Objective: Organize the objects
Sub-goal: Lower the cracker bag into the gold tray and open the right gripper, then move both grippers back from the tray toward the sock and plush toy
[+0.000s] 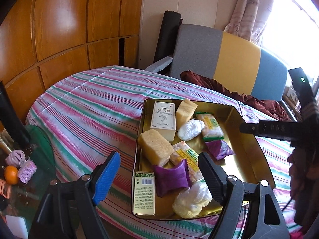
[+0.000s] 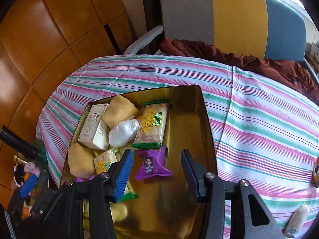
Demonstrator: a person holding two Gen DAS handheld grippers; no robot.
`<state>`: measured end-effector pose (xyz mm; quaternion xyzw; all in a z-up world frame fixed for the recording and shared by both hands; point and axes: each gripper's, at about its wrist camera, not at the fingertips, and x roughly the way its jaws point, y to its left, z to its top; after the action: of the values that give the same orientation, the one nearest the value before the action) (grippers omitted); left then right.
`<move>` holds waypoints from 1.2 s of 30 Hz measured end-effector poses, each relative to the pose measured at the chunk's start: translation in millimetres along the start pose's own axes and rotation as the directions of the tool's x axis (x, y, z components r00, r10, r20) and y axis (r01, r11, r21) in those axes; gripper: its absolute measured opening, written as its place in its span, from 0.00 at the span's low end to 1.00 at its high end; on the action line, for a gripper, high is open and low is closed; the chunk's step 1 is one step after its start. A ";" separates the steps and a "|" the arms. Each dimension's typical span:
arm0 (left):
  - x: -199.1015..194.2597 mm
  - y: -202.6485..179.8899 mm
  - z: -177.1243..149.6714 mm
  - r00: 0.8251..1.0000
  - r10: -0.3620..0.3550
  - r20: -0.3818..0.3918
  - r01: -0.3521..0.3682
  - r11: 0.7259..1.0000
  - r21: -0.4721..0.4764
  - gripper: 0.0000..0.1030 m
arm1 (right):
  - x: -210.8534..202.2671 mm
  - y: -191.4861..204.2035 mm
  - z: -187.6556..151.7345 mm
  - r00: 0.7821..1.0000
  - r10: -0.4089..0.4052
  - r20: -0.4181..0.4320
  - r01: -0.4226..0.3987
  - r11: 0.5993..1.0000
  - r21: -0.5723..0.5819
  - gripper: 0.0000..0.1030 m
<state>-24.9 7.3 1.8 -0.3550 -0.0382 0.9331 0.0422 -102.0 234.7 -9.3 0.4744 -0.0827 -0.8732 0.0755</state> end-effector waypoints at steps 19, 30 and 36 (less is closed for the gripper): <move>-22.4 -41.0 -5.2 0.998 -0.052 0.024 0.049 0.993 0.110 0.78 | -59.4 -51.5 -63.8 0.995 -0.076 0.058 0.075 0.997 0.018 0.51; -23.8 -85.9 -9.6 0.993 -0.118 0.003 0.115 0.971 0.210 0.79 | -101.2 -153.3 -87.5 0.976 -0.208 0.065 0.191 0.959 0.209 0.51; -21.9 -121.4 -9.8 0.984 -0.176 -0.013 0.173 0.944 0.282 0.79 | -139.0 -224.2 -99.2 0.956 -0.276 0.099 0.224 0.906 0.359 0.62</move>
<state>4.2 125.9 21.2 -0.3348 0.0636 0.9238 0.1746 44.2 475.3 2.5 0.4208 -0.1775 -0.8804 -0.1277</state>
